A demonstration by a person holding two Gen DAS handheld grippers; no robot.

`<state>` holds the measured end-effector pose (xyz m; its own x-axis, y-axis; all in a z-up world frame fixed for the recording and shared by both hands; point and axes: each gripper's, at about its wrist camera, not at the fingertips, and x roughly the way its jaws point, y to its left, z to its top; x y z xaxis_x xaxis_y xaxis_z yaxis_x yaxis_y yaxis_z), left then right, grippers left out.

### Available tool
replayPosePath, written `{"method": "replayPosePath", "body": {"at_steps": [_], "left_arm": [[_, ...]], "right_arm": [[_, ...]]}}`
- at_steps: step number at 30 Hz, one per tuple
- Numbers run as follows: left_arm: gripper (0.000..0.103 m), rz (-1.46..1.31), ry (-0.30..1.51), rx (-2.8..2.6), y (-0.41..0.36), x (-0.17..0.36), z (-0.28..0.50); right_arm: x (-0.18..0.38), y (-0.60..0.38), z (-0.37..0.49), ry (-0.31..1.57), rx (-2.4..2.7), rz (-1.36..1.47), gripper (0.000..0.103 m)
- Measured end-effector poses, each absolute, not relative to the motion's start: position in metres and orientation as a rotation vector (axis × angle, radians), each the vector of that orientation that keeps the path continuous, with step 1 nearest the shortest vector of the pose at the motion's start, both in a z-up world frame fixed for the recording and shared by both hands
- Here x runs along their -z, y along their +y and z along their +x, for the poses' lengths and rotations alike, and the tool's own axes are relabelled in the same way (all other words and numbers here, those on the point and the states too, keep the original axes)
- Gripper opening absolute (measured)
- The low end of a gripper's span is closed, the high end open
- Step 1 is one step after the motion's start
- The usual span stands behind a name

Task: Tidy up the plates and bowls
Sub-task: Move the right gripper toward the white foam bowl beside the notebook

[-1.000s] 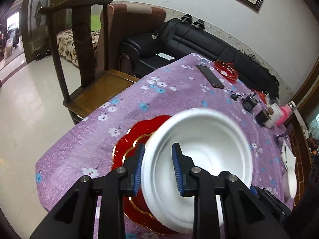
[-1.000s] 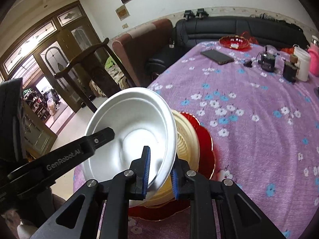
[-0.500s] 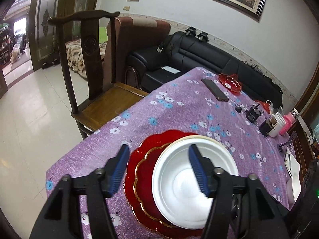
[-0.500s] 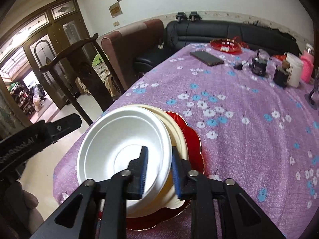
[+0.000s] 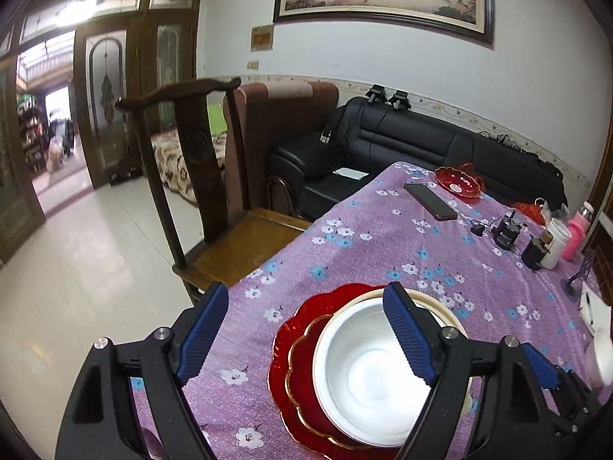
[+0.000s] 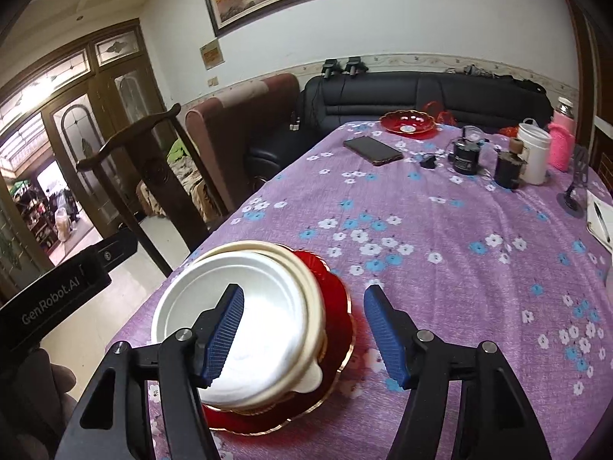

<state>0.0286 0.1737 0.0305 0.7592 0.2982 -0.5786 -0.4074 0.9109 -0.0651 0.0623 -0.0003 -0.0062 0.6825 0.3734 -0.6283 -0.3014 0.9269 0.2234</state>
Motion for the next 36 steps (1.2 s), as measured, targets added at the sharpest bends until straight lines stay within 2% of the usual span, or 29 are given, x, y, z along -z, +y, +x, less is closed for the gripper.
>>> {"method": "replayPosePath", "body": {"at_steps": [17,36], "left_arm": [[0.084,-0.072,0.601,-0.325,0.127,-0.036,0.026],[0.084,0.126,0.621,-0.181,0.026,-0.035,0.028]], "right_arm": [[0.017,-0.047,0.055,0.761,-0.346,0.208,0.071],[0.027,-0.151,0.044,0.748,-0.224,0.325,0.072]]}}
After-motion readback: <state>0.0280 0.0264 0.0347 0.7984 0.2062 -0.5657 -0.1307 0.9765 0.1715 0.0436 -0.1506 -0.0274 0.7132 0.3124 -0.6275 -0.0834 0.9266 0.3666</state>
